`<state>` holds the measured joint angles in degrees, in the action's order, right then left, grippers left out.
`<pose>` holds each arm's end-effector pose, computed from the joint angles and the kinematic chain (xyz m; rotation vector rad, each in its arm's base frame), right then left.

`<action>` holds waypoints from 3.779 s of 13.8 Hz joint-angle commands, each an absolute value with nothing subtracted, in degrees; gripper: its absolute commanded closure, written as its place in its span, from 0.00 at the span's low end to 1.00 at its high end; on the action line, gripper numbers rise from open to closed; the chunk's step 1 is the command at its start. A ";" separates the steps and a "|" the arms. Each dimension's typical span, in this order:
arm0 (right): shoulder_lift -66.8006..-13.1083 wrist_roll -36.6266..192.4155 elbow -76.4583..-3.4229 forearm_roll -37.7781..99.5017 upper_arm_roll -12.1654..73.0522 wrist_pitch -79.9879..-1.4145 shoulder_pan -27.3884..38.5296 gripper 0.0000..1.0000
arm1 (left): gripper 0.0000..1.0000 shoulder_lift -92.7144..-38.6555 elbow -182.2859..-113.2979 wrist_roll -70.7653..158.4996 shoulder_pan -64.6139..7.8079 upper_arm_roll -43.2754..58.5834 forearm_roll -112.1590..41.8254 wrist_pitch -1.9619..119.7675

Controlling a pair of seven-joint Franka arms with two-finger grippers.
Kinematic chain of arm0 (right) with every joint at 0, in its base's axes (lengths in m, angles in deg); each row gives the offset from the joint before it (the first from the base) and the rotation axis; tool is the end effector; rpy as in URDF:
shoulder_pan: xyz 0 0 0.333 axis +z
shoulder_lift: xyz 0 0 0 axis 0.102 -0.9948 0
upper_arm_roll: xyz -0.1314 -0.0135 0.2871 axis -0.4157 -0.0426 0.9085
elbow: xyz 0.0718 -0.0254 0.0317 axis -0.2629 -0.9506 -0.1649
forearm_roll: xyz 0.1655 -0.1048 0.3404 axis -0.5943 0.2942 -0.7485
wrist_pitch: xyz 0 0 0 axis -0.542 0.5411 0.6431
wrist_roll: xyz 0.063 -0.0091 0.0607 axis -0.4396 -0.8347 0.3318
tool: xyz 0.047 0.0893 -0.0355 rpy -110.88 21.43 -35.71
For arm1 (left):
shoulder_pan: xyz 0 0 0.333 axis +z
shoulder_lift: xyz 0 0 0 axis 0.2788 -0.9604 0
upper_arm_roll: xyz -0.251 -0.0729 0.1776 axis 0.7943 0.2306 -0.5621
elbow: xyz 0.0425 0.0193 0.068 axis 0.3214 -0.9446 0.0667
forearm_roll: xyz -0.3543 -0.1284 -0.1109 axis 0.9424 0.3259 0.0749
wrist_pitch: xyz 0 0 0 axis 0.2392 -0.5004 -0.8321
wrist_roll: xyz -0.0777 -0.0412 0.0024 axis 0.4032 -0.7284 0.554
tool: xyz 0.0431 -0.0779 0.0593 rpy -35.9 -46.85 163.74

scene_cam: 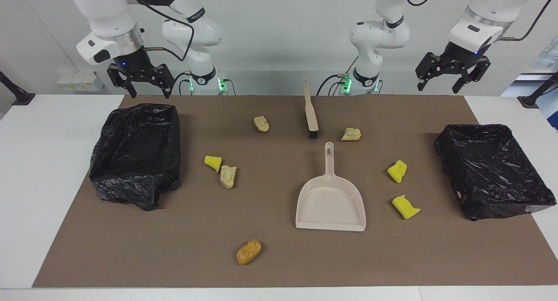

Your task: Sweep and dump trash in bin

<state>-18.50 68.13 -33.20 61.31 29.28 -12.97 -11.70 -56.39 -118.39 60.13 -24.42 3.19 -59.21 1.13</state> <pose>0.5187 0.0049 0.6261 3.1320 -0.0419 -0.0288 0.5348 -0.0664 0.6869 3.1142 -0.2126 0.0021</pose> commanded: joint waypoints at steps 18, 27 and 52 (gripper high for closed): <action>-18.37 67.96 -32.96 60.13 29.40 -12.31 -12.18 0.00 | 0.00 -55.27 -119.54 60.28 -23.56 3.66 -59.42 1.56; -18.28 67.87 -33.04 60.22 29.31 -11.78 -12.18 0.00 | 0.00 -44.49 -138.91 58.97 -29.79 4.45 -59.07 8.04; -17.93 68.66 -33.22 61.53 29.22 -10.47 -12.36 0.00 | 0.29 -35.67 -190.38 20.20 -74.81 4.71 -54.43 45.06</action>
<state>-18.47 68.13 -33.16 61.17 29.22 -11.16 -11.75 -36.01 -189.43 21.08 -73.69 5.56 -56.24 43.77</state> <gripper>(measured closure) 0.000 0.242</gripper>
